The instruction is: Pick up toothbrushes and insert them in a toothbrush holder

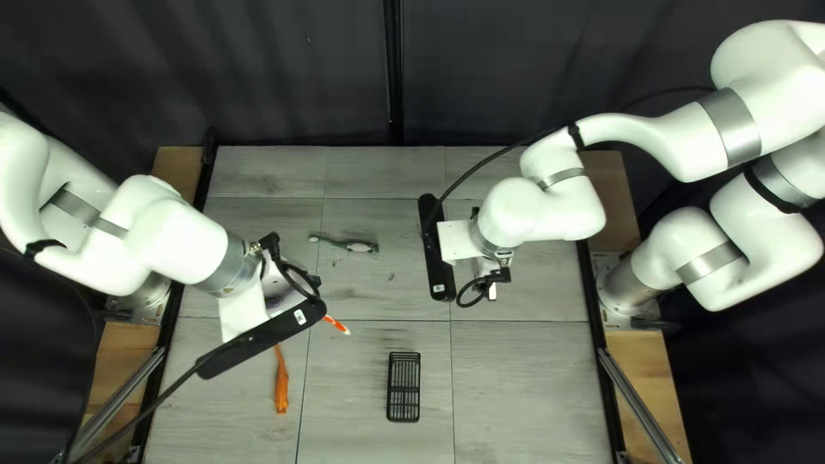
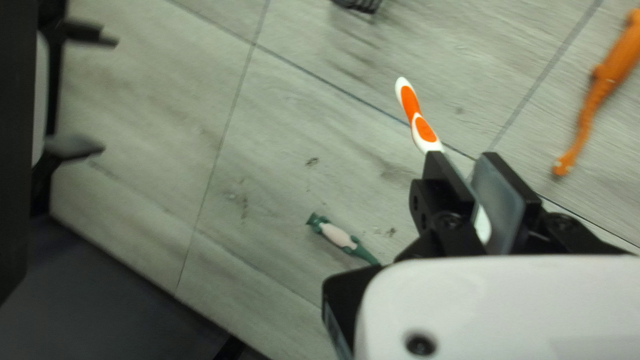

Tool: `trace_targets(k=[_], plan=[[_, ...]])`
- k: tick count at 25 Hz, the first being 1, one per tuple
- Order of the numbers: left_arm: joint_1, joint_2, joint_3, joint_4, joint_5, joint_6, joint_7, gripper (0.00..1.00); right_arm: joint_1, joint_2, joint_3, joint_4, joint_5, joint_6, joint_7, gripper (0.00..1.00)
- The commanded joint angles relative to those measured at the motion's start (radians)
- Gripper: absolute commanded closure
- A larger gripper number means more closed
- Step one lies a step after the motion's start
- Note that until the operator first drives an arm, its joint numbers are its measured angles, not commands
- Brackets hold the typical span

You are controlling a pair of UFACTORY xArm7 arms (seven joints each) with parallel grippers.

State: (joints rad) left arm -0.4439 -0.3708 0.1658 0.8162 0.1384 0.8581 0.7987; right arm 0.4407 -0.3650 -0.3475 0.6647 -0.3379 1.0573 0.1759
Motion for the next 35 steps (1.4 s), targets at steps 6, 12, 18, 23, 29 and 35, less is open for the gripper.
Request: trace_targets(k=[6,12,18,23,29,35], plan=[[-0.034,0.027,-0.028,0.093,-0.025,0.137,0.006,1.00,-0.071,-0.095,0.017,-0.042,-0.124,0.097,0.041,0.00],[-0.044,0.058,-0.048,0.113,-0.013,0.122,-0.009,1.00,-0.175,-0.170,-0.055,-0.114,-0.228,0.052,0.036,0.00],[-0.043,0.084,-0.040,0.135,-0.013,0.106,0.011,1.00,-0.309,-0.189,-0.199,-0.111,-0.343,-0.075,0.009,0.00],[-0.042,0.141,-0.009,0.192,-0.040,0.097,0.085,1.00,-0.364,-0.157,-0.324,-0.050,-0.391,-0.172,-0.053,0.00],[-0.040,0.250,0.011,0.280,-0.073,0.082,0.144,1.00,-0.368,-0.152,-0.331,-0.029,-0.392,-0.178,-0.055,0.00],[-0.032,0.357,0.026,0.398,-0.095,0.138,0.235,1.00,-0.368,-0.152,-0.331,-0.029,-0.392,-0.178,-0.055,0.00]])
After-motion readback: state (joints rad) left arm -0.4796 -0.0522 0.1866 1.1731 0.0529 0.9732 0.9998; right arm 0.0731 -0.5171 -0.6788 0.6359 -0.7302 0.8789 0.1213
